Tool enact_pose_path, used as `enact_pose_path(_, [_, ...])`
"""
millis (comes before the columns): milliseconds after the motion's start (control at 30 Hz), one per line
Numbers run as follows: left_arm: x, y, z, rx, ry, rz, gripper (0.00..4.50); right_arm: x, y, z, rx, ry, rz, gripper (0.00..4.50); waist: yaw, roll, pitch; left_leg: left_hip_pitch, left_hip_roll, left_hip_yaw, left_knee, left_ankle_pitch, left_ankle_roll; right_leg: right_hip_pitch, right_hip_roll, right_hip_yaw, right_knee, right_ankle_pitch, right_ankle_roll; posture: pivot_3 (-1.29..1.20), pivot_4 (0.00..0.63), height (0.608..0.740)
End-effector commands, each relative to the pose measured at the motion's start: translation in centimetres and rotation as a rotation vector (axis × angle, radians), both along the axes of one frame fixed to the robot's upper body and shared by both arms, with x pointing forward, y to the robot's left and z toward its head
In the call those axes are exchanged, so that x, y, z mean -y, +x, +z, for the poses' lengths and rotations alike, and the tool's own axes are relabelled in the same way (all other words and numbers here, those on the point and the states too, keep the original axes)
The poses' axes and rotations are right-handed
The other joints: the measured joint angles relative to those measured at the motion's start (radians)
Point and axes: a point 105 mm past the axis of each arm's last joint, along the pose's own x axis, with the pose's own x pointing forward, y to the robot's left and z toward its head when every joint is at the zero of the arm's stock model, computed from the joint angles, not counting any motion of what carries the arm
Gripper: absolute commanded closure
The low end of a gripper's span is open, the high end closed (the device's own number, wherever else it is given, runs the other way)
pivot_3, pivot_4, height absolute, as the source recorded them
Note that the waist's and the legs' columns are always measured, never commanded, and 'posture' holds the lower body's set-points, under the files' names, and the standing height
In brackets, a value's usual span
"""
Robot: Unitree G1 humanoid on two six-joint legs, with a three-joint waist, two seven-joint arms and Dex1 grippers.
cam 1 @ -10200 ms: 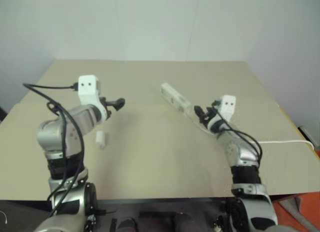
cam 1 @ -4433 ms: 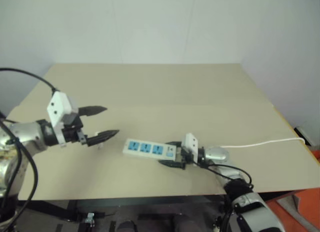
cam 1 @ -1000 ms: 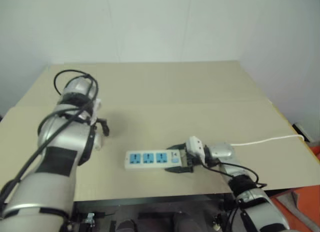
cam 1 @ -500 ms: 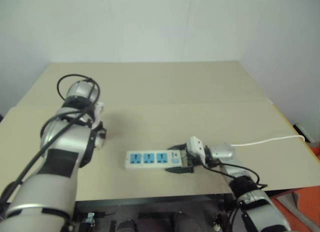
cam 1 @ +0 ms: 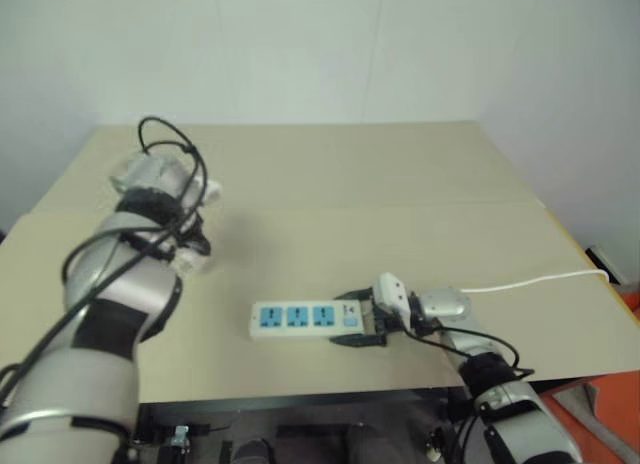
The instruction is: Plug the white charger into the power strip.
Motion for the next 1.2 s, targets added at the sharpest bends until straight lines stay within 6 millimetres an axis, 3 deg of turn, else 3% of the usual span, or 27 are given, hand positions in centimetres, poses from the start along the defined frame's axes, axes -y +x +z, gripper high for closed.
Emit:
enact_pose_path(33, [0.6, -0.2, 1.5, -0.025, 0.084, -0.207, 3.52, 0.0, -0.5, -1.4, -0.036, -0.052, 0.009, 1.09, 0.001, 0.000, 0.000, 0.000, 0.000, 0.000, 0.000, 0.000, 0.000, 0.000, 0.000, 0.000, 0.000, 0.000, 0.000, 0.00, 0.150, 0.740])
enact_pose_path(200, [2.3, -2.5, -0.7, -0.125, 0.084, -0.454, 3.52, -0.1, -0.6, -1.3, -0.036, -0.049, 0.009, 1.09, 0.000, 0.001, 0.000, 0.001, 0.001, 0.001, 0.000, 0.000, 0.000, 0.000, 0.000, 0.001, 0.001, 0.000, 0.000, 0.00, 0.150, 0.740])
enact_pose_path(333, [2.4, -5.0, -2.9, -0.158, 0.127, -0.609, 3.52, 0.0, -0.7, -1.3, -0.038, -0.047, 0.004, 1.09, -0.001, 0.001, 0.000, 0.000, 0.002, 0.001, 0.000, 0.000, 0.000, -0.001, 0.001, 0.002, 0.002, 0.000, 0.000, 0.00, 0.150, 0.740])
enact_pose_path(633, [2.1, -6.4, -3.9, -0.167, 0.177, -0.663, 3.52, 0.1, -0.9, -1.4, -0.046, -0.053, 0.005, 1.09, 0.014, 0.001, -0.001, 0.003, 0.002, 0.001, 0.001, 0.000, 0.000, 0.001, 0.001, 0.001, 0.003, -0.001, -0.001, 0.00, 0.150, 0.740])
enact_pose_path(867, [2.0, -6.9, -4.4, -0.172, 0.185, -0.655, 1.17, 0.1, -0.9, -1.4, -0.046, -0.055, 0.006, 1.09, 0.015, 0.001, -0.001, 0.002, 0.002, 0.001, 0.001, 0.000, 0.000, 0.000, 0.001, 0.001, 0.003, -0.001, -0.001, 0.00, 0.150, 0.740])
enact_pose_path(933, [2.0, -6.9, -4.5, -0.176, 0.184, -0.654, 0.79, 0.2, -0.8, -1.4, -0.047, -0.057, 0.005, 1.09, 0.015, 0.001, -0.001, 0.002, 0.002, 0.001, 0.001, 0.000, 0.000, 0.000, 0.001, 0.001, 0.003, -0.001, -0.001, 0.00, 0.150, 0.740])
enact_pose_path(1000, [2.0, -6.9, -4.5, -0.173, 0.185, -0.657, 0.09, 0.2, -0.9, -1.4, -0.048, -0.058, 0.006, 1.09, 0.015, 0.001, -0.001, 0.002, 0.002, 0.001, 0.001, 0.000, 0.000, 0.000, 0.001, 0.001, 0.003, -0.001, -0.001, 0.00, 0.150, 0.740])
enact_pose_path(1200, [2.8, -6.4, -3.5, -0.156, 0.221, -0.696, 0.04, 0.4, -0.9, -1.4, -0.051, -0.064, 0.009, 1.09, 0.018, 0.001, -0.001, 0.002, 0.002, 0.001, 0.001, 0.000, 0.000, 0.000, 0.001, 0.001, 0.003, -0.001, -0.001, 0.00, 0.150, 0.740])
